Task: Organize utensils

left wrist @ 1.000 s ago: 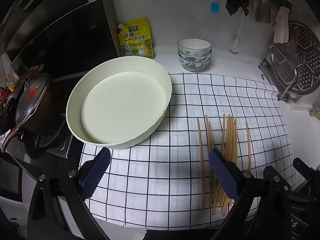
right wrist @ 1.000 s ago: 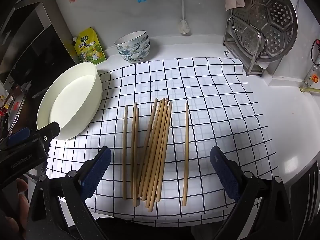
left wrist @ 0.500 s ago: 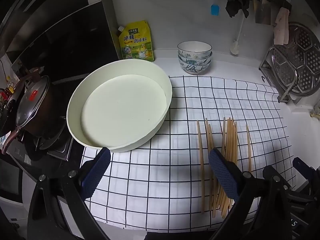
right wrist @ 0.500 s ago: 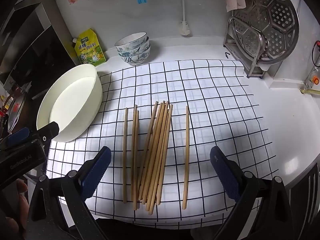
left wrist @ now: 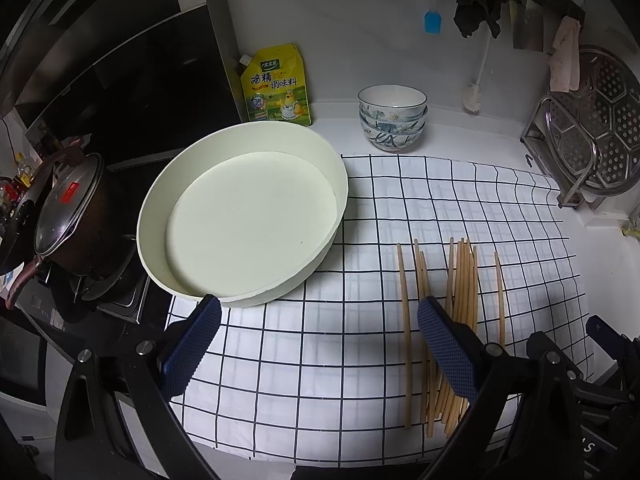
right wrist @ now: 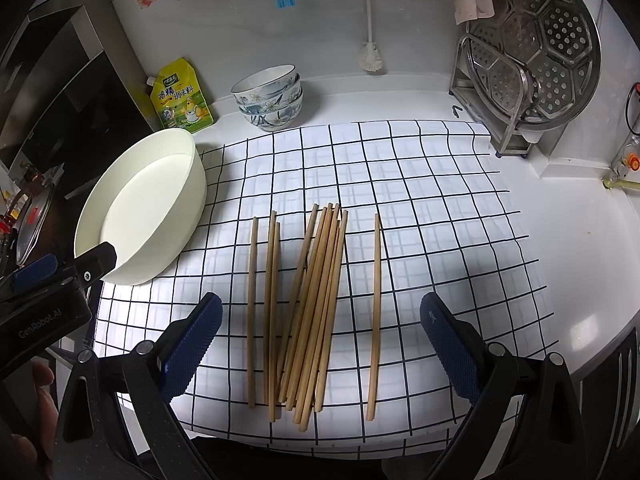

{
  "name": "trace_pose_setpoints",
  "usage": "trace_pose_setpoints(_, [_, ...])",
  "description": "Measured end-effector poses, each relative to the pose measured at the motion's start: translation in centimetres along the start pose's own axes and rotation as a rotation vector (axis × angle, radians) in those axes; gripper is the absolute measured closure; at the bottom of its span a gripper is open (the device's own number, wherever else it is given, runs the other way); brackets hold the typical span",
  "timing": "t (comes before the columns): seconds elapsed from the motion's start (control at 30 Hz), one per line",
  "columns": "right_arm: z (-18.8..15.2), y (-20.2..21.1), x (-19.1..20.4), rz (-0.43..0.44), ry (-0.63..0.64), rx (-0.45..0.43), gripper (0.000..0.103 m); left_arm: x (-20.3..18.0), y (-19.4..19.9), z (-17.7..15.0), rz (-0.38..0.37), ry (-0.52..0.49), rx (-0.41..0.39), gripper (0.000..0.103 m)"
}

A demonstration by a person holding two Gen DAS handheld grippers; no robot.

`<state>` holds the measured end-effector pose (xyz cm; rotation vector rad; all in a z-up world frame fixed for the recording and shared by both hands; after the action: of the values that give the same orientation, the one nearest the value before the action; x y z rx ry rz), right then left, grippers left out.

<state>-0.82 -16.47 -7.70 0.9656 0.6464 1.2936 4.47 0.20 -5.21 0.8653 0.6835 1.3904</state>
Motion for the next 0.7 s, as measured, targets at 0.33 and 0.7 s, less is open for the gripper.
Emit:
trace_pose_setpoints(0.33, [0.02, 0.07, -0.15, -0.001, -0.005, 0.0, 0.008, -0.05, 0.01, 0.16, 0.0, -0.004, 0.001, 0.006])
trace_pose_setpoints(0.7, [0.03, 0.06, -0.21, 0.0, -0.004, -0.001, 0.008, -0.16, -0.01, 0.04, 0.001, -0.005, 0.001, 0.006])
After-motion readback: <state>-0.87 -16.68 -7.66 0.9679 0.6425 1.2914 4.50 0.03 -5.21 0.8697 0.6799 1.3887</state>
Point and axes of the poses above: each gripper's, at about its wrist camera, not at the fingertips, and y roughly against the way its jaws point, x to its left, z to its top, the point moved 7 cm from there along -y, roughly the way its jaws point, and after that the axes turned 1 degree about z, right-handed, at the moved point
